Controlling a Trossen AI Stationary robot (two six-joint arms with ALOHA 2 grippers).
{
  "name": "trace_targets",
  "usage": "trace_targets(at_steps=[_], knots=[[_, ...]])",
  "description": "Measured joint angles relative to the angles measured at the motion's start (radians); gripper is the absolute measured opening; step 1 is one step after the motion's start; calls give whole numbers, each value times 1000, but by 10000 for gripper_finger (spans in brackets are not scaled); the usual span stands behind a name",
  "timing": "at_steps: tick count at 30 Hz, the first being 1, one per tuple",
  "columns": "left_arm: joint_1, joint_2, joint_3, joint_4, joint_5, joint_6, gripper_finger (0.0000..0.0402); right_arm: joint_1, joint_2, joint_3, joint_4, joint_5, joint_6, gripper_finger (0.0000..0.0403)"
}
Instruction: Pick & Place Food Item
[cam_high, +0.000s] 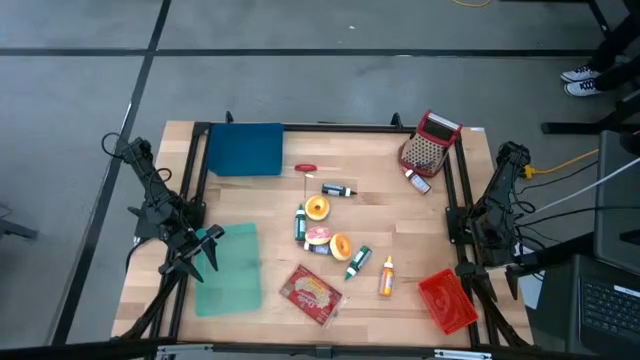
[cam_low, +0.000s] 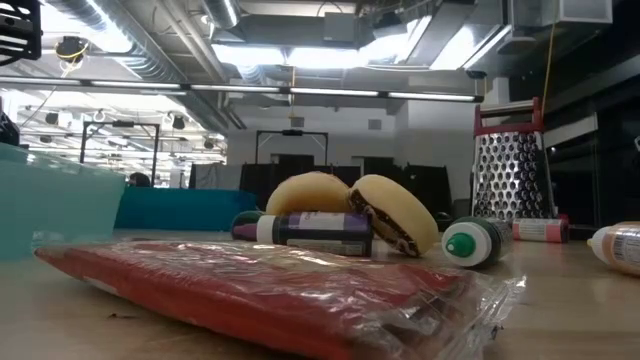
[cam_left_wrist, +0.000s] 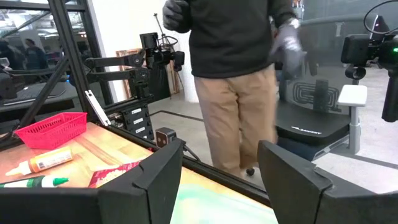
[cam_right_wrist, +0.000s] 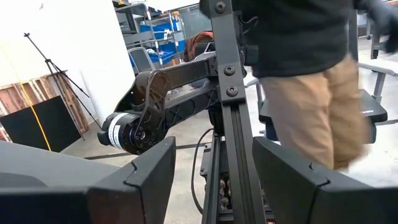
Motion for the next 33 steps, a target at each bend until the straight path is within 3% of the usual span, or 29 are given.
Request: trace_targets(at_steps=[25,28,33], knots=[[0,0,0,7,-15,0,206,0,0,0,0,0,0,217],[1,0,0,9,-111,0,206,0,0,0,0,0,0,217],[1,0,0,32,-397,0,206,0,0,0,0,0,0,217]])
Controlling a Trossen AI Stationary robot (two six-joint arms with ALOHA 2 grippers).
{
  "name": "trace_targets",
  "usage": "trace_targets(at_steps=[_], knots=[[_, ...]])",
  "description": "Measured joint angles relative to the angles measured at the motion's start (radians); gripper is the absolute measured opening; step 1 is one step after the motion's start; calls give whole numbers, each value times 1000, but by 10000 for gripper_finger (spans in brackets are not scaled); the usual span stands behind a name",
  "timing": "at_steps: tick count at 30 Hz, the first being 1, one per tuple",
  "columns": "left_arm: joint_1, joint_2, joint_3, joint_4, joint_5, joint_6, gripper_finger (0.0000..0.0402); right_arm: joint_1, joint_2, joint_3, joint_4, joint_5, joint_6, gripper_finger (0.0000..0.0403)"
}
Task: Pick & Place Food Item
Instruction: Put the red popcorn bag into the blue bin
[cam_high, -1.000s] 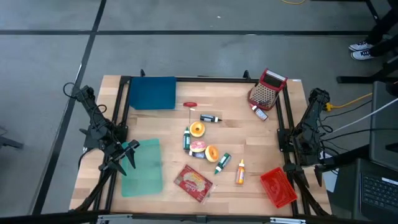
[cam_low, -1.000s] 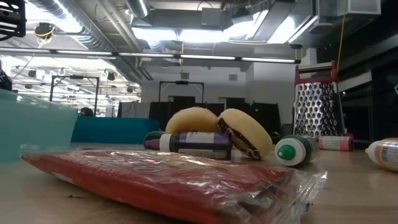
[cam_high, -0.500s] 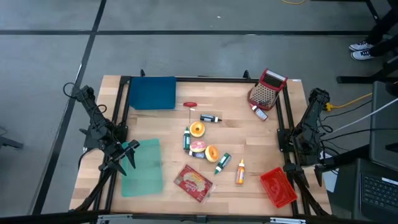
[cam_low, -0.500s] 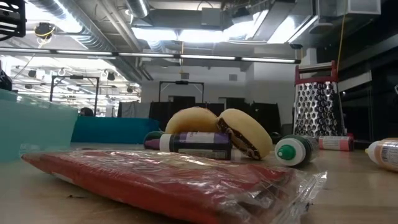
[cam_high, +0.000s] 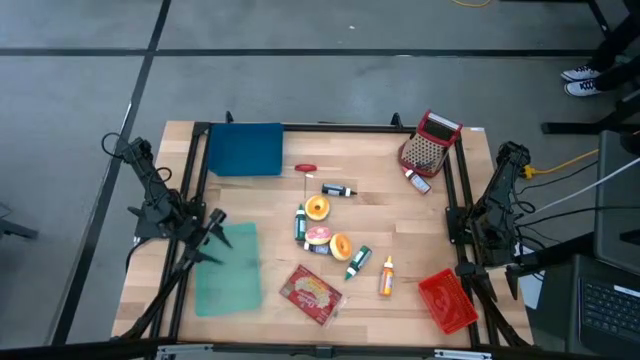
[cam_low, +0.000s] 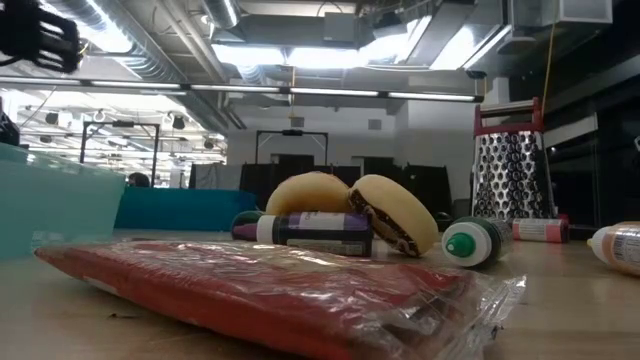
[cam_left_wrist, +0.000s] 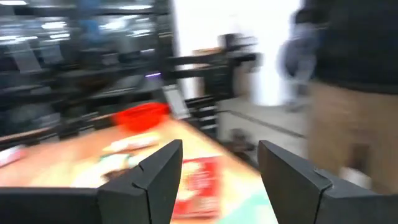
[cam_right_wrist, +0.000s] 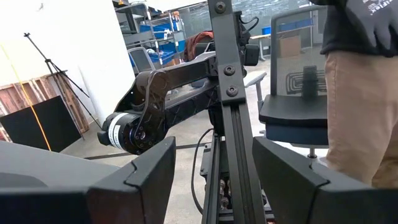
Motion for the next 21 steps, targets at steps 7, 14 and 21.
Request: trace_targets(at_steps=[7,14,21], knots=[[0,0,0,3,-91,0,206,0,0,0,0,0,0,217],[0,0,0,4,-122,0,206,0,0,0,0,0,0,217],[0,0,0,4,-122,63,206,0,0,0,0,0,0,217]])
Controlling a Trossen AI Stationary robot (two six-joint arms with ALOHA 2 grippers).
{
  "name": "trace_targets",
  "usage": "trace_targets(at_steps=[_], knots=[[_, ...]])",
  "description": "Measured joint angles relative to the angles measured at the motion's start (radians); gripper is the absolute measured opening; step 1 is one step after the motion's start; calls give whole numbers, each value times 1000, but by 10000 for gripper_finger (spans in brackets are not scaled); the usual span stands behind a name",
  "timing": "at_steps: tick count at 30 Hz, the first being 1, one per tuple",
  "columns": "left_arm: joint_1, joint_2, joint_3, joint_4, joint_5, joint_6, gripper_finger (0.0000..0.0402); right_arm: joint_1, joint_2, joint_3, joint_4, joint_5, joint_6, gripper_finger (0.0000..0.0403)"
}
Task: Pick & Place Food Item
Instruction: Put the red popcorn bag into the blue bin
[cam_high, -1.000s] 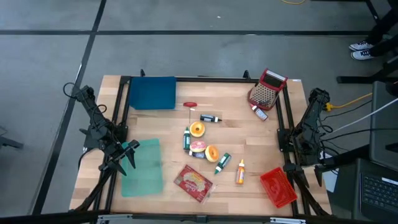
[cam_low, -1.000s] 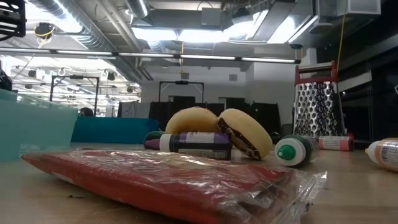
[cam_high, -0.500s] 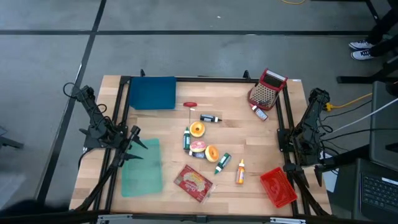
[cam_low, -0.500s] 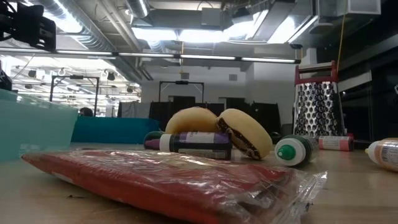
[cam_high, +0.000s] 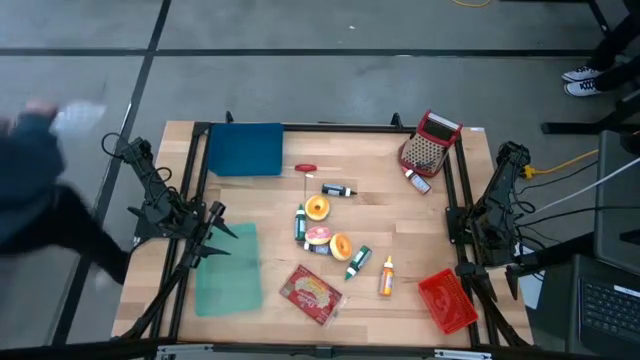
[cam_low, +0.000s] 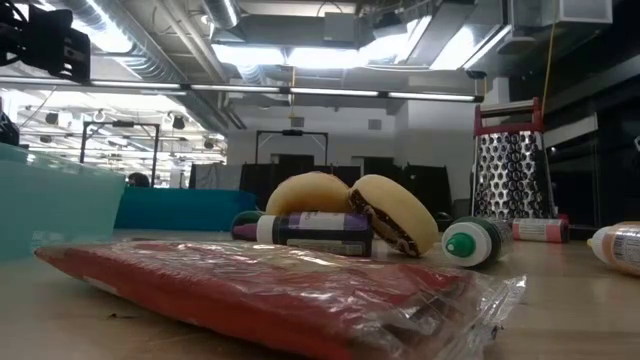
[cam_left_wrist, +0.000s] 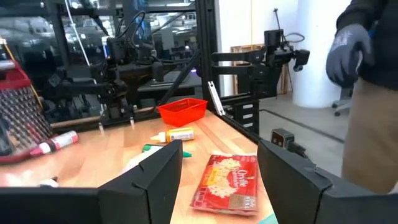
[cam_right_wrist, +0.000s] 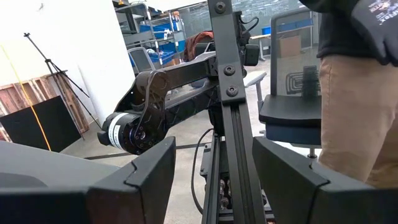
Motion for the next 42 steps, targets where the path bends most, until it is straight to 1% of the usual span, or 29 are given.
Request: trace_targets(at_steps=[4,6,9,11,12,13,15,19,20,24,26,28,29,31,32,33,37,38,39,40,41,42], knots=[[0,0,0,0,-63,383,206,0,0,0,0,0,0,217],[0,0,0,0,-83,537,206,0,0,0,0,0,0,217],[0,0,0,0,-108,670,206,0,0,0,0,0,0,217],[0,0,0,8,-139,717,206,0,0,0,0,0,0,217],[1,1,0,12,-129,720,206,0,0,0,0,0,0,217],[0,1,0,16,-94,720,206,0,0,0,0,0,0,217],[0,1,0,16,14,698,206,0,0,0,0,0,0,217],[0,2,0,71,272,530,206,0,0,0,0,0,0,217],[0,2,0,82,316,501,206,0,0,0,0,0,0,217],[0,4,0,112,421,411,206,0,0,0,0,0,0,217],[0,4,0,126,421,410,206,0,0,0,0,0,0,217],[1,5,0,163,366,453,206,0,0,0,0,0,0,217],[1,5,0,197,338,438,206,0,0,0,0,0,0,217],[1,5,0,286,254,327,206,0,0,0,0,0,0,217],[1,5,0,344,190,267,206,0,0,0,0,0,0,217],[1,5,0,398,104,212,206,0,0,0,0,0,0,217],[16,5,1,667,-307,36,206,0,0,0,0,0,0,217],[25,5,1,718,-397,-8,206,0,0,0,0,0,0,217],[35,5,1,759,-458,-43,206,0,0,0,0,0,0,217],[46,5,6,780,-483,-63,206,0,0,0,0,0,0,217],[53,6,19,769,-472,-71,206,0,0,0,0,0,0,217],[63,12,40,742,-430,-70,206,0,0,0,0,0,0,217]])
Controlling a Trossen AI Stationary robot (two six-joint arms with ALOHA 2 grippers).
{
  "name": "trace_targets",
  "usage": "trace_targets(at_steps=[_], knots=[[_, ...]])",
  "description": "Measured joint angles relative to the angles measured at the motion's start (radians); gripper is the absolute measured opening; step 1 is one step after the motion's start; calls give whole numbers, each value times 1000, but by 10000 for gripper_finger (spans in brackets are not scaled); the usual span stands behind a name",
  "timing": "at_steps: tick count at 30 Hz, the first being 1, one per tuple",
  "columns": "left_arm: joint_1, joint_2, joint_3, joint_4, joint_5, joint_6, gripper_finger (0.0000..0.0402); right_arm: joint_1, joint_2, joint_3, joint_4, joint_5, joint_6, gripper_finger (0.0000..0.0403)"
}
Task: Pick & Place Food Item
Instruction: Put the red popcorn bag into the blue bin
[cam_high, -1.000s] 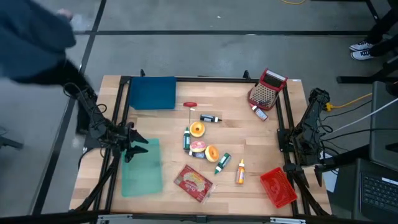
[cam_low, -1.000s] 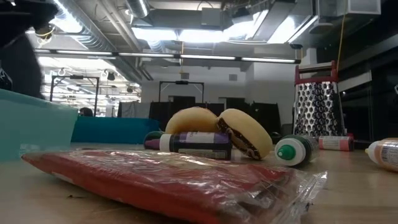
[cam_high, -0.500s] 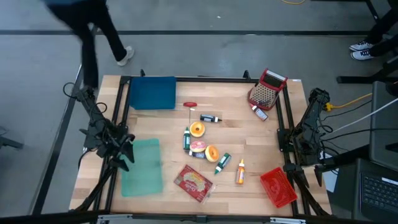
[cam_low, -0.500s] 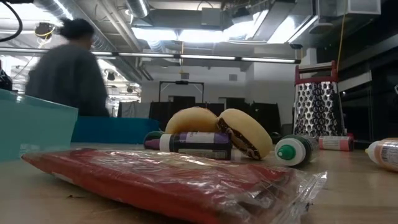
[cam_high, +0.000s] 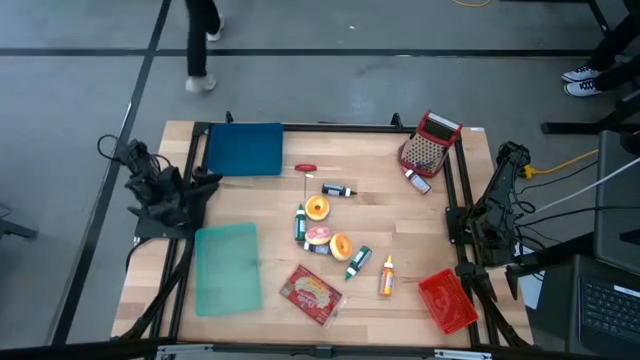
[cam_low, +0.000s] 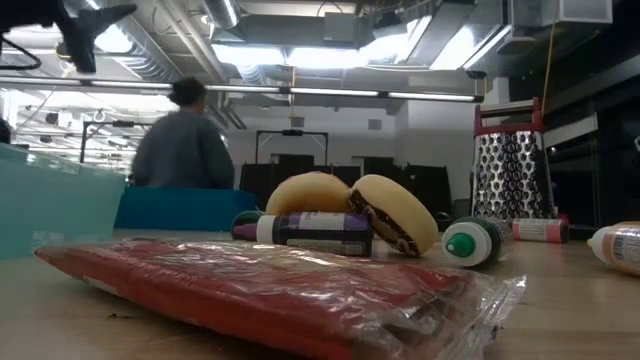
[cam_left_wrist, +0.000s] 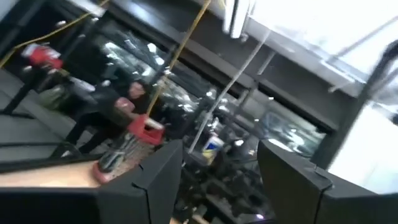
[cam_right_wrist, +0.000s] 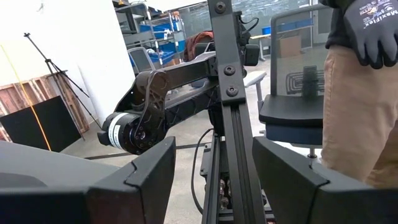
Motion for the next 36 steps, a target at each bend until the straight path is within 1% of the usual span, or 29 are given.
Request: trace_targets(at_steps=[2,3,6,8,13,15,19,22,25,27,29,31,33,36], knots=[[21,27,61,-95,92,-3,206,0,0,0,0,0,0,217],[35,51,100,-148,118,-18,206,0,0,0,0,0,0,217],[81,162,245,-301,128,-70,206,0,0,0,0,0,0,217],[114,256,350,-388,143,-72,206,0,0,0,0,0,0,217],[220,503,591,-541,178,-95,206,0,0,0,0,0,0,217],[273,581,678,-586,239,-134,206,0,0,0,0,0,0,217],[411,718,836,-703,437,-239,206,0,0,0,0,0,0,217],[521,816,934,-721,612,-305,206,0,0,0,0,0,0,217],[614,916,1041,-708,803,-319,206,0,0,0,0,0,0,217],[659,978,1098,-693,900,-326,206,0,0,0,0,0,0,217],[689,1036,1147,-664,943,-349,206,0,0,0,0,0,0,217],[702,1071,1184,-651,967,-399,206,0,0,0,0,0,0,217],[707,1094,1215,-635,985,-413,206,0,0,0,0,0,0,217],[711,1111,1228,-640,1078,-413,206,0,0,0,0,0,0,217]])
